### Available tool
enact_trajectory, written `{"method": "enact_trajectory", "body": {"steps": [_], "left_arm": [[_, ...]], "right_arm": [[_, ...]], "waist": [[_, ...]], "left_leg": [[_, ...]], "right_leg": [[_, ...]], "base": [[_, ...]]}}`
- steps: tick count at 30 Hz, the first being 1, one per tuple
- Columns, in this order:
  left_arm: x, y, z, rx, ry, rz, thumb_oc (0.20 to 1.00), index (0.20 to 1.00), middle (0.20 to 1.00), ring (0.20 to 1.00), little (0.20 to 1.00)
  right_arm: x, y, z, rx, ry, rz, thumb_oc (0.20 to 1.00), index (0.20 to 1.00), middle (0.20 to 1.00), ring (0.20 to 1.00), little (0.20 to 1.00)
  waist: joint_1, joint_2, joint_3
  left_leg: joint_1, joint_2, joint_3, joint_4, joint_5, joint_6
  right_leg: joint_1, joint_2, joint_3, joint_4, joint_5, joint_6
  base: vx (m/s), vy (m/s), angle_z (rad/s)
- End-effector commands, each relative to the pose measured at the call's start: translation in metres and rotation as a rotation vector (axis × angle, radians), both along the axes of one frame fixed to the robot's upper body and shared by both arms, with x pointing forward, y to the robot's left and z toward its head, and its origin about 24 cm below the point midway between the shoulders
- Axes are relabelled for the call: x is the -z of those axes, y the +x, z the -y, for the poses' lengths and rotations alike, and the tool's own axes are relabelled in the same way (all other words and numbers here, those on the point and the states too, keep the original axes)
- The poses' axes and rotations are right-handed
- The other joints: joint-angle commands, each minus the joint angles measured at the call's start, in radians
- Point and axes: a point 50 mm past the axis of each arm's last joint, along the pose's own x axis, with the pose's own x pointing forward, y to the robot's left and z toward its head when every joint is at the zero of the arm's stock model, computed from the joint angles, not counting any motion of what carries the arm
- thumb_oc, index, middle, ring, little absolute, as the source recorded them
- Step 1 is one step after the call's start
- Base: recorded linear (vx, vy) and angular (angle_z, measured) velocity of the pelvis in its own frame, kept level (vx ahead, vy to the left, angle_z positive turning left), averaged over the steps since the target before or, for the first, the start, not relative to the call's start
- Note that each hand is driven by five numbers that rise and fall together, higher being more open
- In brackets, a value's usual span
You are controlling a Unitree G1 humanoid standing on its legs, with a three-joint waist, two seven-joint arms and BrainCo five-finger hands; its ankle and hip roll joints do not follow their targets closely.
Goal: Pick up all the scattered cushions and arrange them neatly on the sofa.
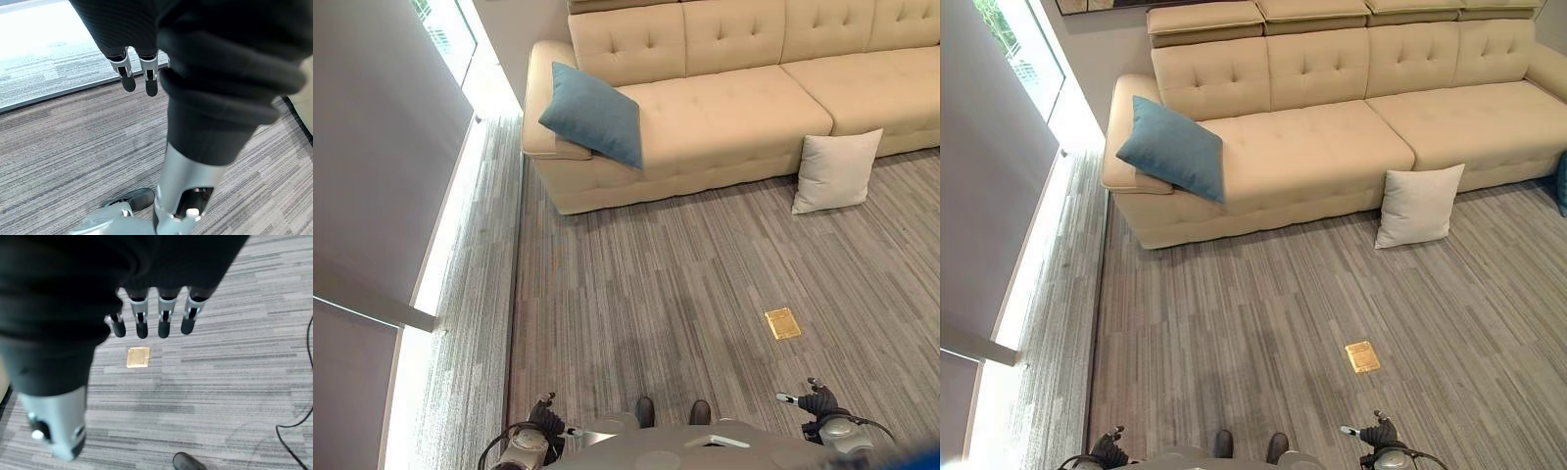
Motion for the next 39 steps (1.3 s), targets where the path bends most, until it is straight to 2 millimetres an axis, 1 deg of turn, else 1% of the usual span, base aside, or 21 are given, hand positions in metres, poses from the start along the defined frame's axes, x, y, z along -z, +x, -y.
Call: {"method": "enact_trajectory", "body": {"steps": [1, 6, 15, 20, 22, 24, 26, 28, 29, 30, 31, 33, 34, 35, 37, 39], "left_arm": [[-0.003, 0.018, 0.0, 0.005, 0.025, 0.034, 1.0, 1.0, 1.0, 1.0, 1.0], [-0.003, 0.024, 0.005, 0.01, 0.011, 0.052, 1.0, 1.0, 1.0, 1.0, 1.0], [-0.003, 0.022, 0.004, 0.012, 0.018, 0.038, 1.0, 1.0, 1.0, 1.0, 1.0], [-0.003, 0.022, 0.002, -0.012, 0.018, 0.039, 1.0, 1.0, 1.0, 1.0, 1.0], [-0.004, 0.023, 0.001, -0.015, 0.02, 0.043, 1.0, 1.0, 1.0, 1.0, 1.0], [-0.004, 0.025, 0.0, -0.014, 0.021, 0.046, 1.0, 1.0, 1.0, 1.0, 1.0], [-0.006, 0.032, 0.001, -0.009, 0.018, 0.068, 1.0, 1.0, 1.0, 1.0, 1.0], [-0.007, 0.038, 0.004, 0.004, 0.012, 0.082, 1.0, 1.0, 1.0, 1.0, 1.0], [-0.007, 0.041, 0.008, 0.014, 0.006, 0.088, 1.0, 1.0, 1.0, 1.0, 1.0], [-0.007, 0.043, 0.01, 0.019, 0.002, 0.092, 1.0, 1.0, 1.0, 1.0, 1.0], [-0.006, 0.039, 0.009, 0.011, 0.002, 0.081, 1.0, 1.0, 1.0, 1.0, 1.0], [-0.004, 0.03, 0.003, -0.009, 0.017, 0.051, 1.0, 1.0, 1.0, 1.0, 1.0], [-0.004, 0.03, 0.003, -0.009, 0.017, 0.05, 1.0, 1.0, 1.0, 1.0, 1.0], [-0.005, 0.029, 0.0, -0.008, 0.021, 0.049, 1.0, 1.0, 1.0, 1.0, 1.0], [-0.006, 0.032, -0.003, -0.009, 0.026, 0.058, 1.0, 1.0, 1.0, 1.0, 1.0], [-0.009, 0.037, -0.007, -0.012, 0.033, 0.079, 1.0, 1.0, 1.0, 1.0, 1.0]], "right_arm": [[-0.003, 0.017, -0.004, -0.066, -0.019, 0.023, 1.0, 1.0, 1.0, 1.0, 1.0], [-0.003, 0.022, -0.01, -0.082, -0.008, 0.032, 1.0, 1.0, 1.0, 1.0, 1.0], [-0.002, 0.019, -0.009, -0.104, -0.022, 0.008, 1.0, 1.0, 1.0, 1.0, 1.0], [-0.004, 0.031, -0.016, -0.146, -0.011, 0.037, 1.0, 1.0, 1.0, 1.0, 1.0], [-0.006, 0.036, -0.019, -0.152, -0.005, 0.055, 1.0, 1.0, 1.0, 1.0, 1.0], [-0.006, 0.038, -0.02, -0.153, -0.004, 0.061, 1.0, 1.0, 1.0, 1.0, 1.0], [-0.007, 0.039, -0.019, -0.147, -0.006, 0.066, 1.0, 1.0, 1.0, 1.0, 1.0], [-0.007, 0.038, -0.018, -0.133, -0.011, 0.067, 1.0, 1.0, 1.0, 1.0, 1.0], [-0.007, 0.037, -0.015, -0.119, -0.017, 0.067, 1.0, 1.0, 1.0, 1.0, 1.0], [-0.008, 0.037, -0.012, -0.104, -0.023, 0.072, 1.0, 1.0, 1.0, 1.0, 1.0], [-0.008, 0.037, -0.011, -0.1, -0.024, 0.068, 1.0, 1.0, 1.0, 1.0, 1.0], [-0.006, 0.038, -0.017, -0.119, -0.015, 0.06, 1.0, 1.0, 1.0, 1.0, 1.0], [-0.006, 0.038, -0.017, -0.119, -0.015, 0.06, 1.0, 1.0, 1.0, 1.0, 1.0], [-0.006, 0.04, -0.022, -0.14, -0.004, 0.058, 1.0, 1.0, 1.0, 1.0, 1.0], [-0.006, 0.043, -0.025, -0.152, 0.004, 0.063, 1.0, 1.0, 1.0, 1.0, 1.0], [-0.007, 0.049, -0.028, -0.171, 0.008, 0.073, 1.0, 1.0, 1.0, 1.0, 1.0]], "waist": [[0.008, -0.037, -0.003], [0.011, -0.043, 0.001], [0.019, -0.049, 0.002], [0.043, -0.061, 0.012], [0.049, -0.068, 0.016], [0.05, -0.071, 0.019], [0.055, -0.079, 0.033], [0.059, -0.084, 0.056], [0.059, -0.082, 0.068], [0.052, -0.079, 0.074], [0.047, -0.076, 0.067], [0.051, -0.082, 0.057], [0.051, -0.082, 0.057], [0.056, -0.082, 0.055], [0.062, -0.08, 0.057], [0.061, -0.073, 0.074]], "left_leg": [[-0.003, 0.053, -0.063, -0.004, -0.056, -0.074], [-0.001, 0.053, -0.067, -0.004, -0.059, -0.074], [0.013, 0.054, -0.067, -0.004, -0.072, -0.069], [0.005, 0.053, -0.082, 0.011, -0.074, -0.062], [-0.005, 0.053, -0.09, 0.016, -0.073, -0.066], [-0.012, 0.052, -0.094, 0.022, -0.072, -0.068], [-0.048, 0.048, -0.12, 0.049, -0.069, -0.078], [-0.112, 0.031, -0.138, 0.104, -0.064, -0.088], [-0.147, 0.022, -0.123, 0.132, -0.062, -0.091], [-0.179, 0.018, -0.089, 0.157, -0.062, -0.09], [-0.177, 0.018, -0.073, 0.152, -0.071, -0.08], [-0.157, 0.008, -0.079, 0.134, -0.086, -0.058], [-0.157, 0.008, -0.078, 0.134, -0.086, -0.057], [-0.145, -0.002, -0.082, 0.124, -0.095, -0.039], [-0.133, -0.008, -0.08, 0.116, -0.102, -0.022], [-0.121, -0.01, -0.081, 0.113, -0.106, -0.002]], "right_leg": [[0.025, -0.083, -0.003, 0.009, -0.031, 0.104], [0.028, -0.079, -0.002, 0.009, -0.038, 0.101], [0.036, -0.076, 0.004, 0.009, -0.04, 0.101], [0.037, -0.075, 0.004, 0.009, -0.043, 0.096], [0.033, -0.072, -0.002, 0.009, -0.046, 0.09], [0.032, -0.071, -0.008, 0.009, -0.046, 0.088], [0.021, -0.067, -0.029, 0.009, -0.049, 0.078], [0.009, -0.076, -0.072, 0.009, -0.052, 0.072], [0.006, -0.087, -0.103, 0.009, -0.052, 0.072], [0.002, -0.098, -0.134, 0.009, -0.053, 0.075], [0.003, -0.098, -0.144, 0.009, -0.052, 0.077], [0.007, -0.102, -0.127, 0.022, -0.055, 0.086], [0.007, -0.103, -0.126, 0.023, -0.056, 0.086], [-0.016, -0.116, -0.105, 0.079, -0.064, 0.09], [-0.053, -0.132, -0.083, 0.16, -0.069, 0.099], [-0.118, -0.146, -0.053, 0.289, -0.061, 0.114]], "base": [[0.0, 0.0, 0.0], [0.0, 0.0, 0.0], [0.03, -0.009, 0.0], [0.02, 0.0, 0.0], [0.01, -0.041, 0.09], [-0.01, -0.051, 0.27], [-0.06, -0.082, 0.49], [-0.12, -0.054, 1.17], [-0.11, -0.005, 1.3], [-0.04, 0.051, 1.59], [0.07, 0.114, 1.18], [0.13, 0.154, 0.49], [0.12, 0.188, -0.51], [0.08, 0.177, -0.75], [0.07, 0.197, -0.58], [0.03, 0.167, -0.42]]}}
